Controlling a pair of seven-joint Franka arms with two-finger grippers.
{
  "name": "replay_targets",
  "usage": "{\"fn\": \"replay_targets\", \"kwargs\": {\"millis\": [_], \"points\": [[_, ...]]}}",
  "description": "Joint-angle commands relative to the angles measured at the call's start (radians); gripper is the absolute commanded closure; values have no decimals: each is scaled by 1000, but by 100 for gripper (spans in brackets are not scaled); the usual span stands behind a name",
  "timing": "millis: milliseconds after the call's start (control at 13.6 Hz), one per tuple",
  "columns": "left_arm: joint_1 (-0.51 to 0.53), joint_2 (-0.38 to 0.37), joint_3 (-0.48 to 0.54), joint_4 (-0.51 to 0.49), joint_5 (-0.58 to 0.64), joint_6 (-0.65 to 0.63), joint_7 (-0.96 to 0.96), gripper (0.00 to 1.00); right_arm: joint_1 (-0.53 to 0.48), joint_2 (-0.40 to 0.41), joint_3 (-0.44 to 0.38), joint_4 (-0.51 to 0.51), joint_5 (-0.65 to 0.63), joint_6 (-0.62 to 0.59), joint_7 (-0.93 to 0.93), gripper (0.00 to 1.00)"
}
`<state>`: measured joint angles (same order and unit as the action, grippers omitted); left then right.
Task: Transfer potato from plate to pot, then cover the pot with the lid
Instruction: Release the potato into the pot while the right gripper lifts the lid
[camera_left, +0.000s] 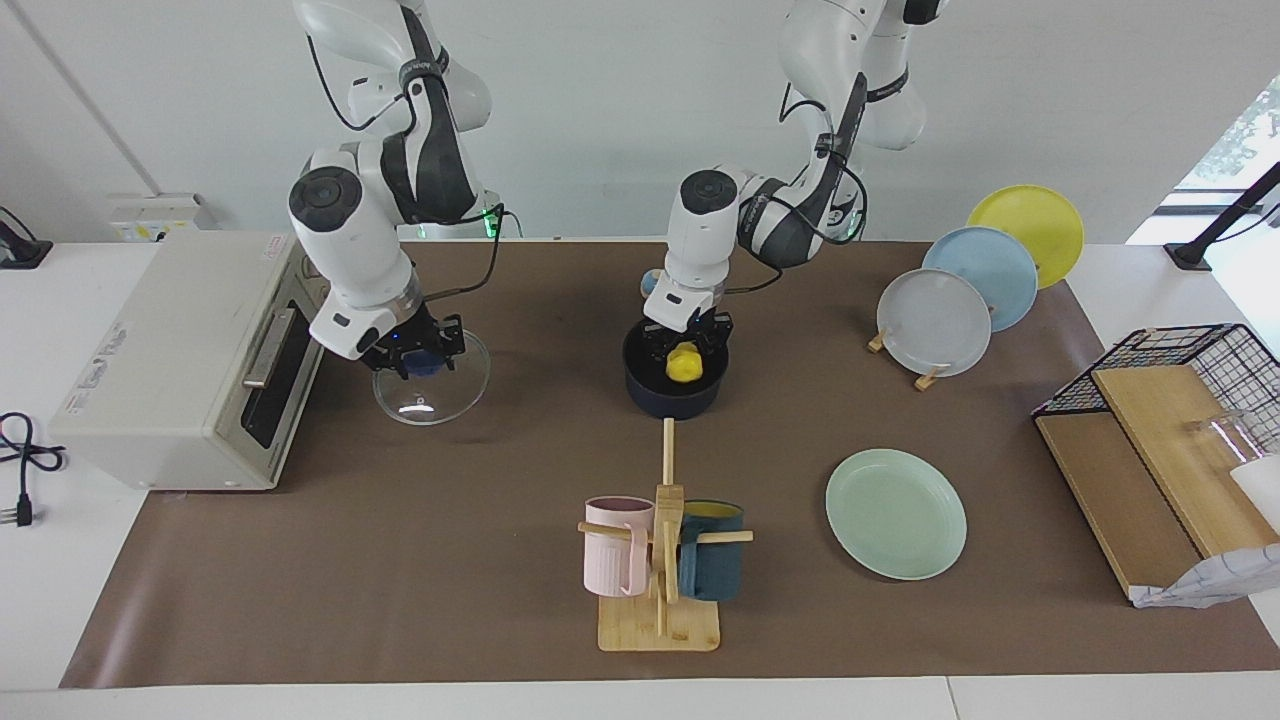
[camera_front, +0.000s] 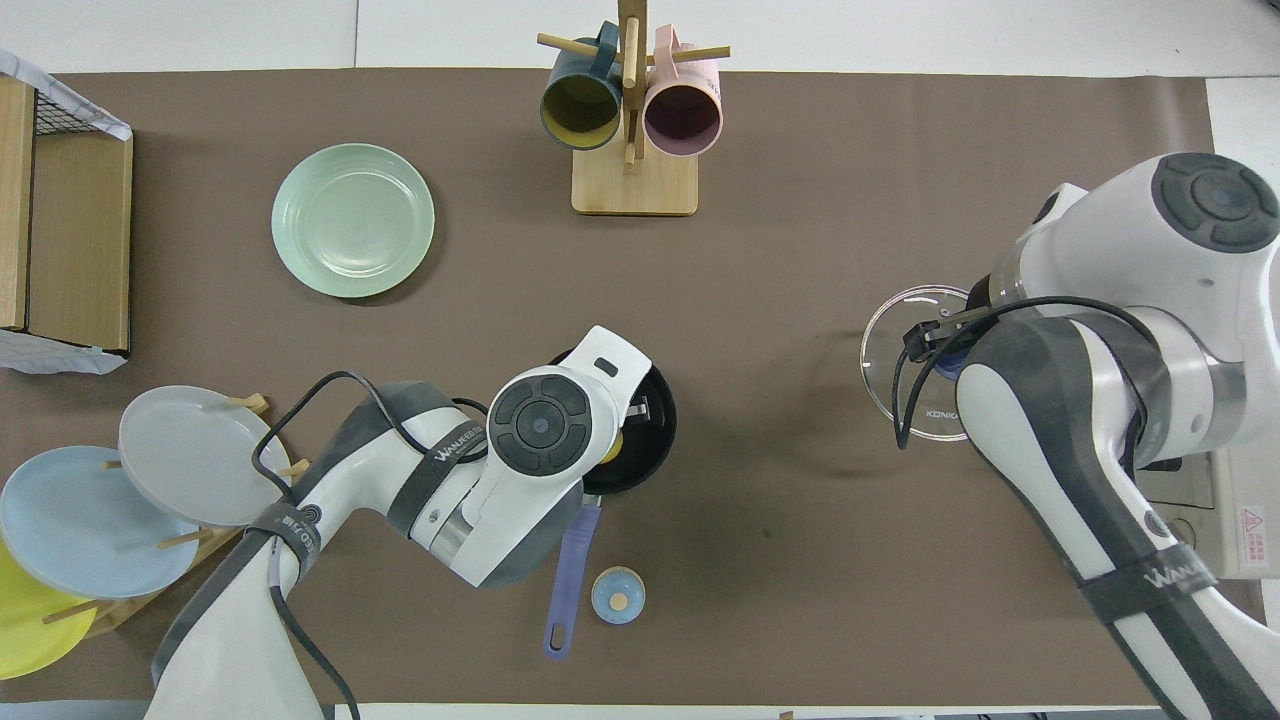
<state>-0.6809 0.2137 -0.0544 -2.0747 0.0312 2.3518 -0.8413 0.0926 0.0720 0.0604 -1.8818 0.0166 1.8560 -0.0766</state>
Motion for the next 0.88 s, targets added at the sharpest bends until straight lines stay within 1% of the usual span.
{"fn": "replay_targets", "kwargs": {"millis": [0,147,220,293,366,440,660,806], "points": [[-16,4,16,-15,38,34,-15,100,29,8,12,133,8,-141,39,73],[-16,4,15,-15,38,32,-7,99,59,8,12,141,8,-149,75,97],[-14,4,16,-10,38,26,-2,60,65,8,12,141,8,-156,84,100],[-11,3,16,-5,39,20,-1,2,73,8,12,141,8,-153,99,100],[-6,-7,16,-1,38,6,10,0,76,8,12,139,8,-150,107,100],[-2,-25,21,22,38,-40,25,0,76,8,12,139,9,-147,107,100],[78,-95,16,152,26,-289,123,0,94,8,12,138,11,-138,121,100],[144,-149,16,223,1,-415,213,0,108,8,13,138,11,-135,147,100]]}}
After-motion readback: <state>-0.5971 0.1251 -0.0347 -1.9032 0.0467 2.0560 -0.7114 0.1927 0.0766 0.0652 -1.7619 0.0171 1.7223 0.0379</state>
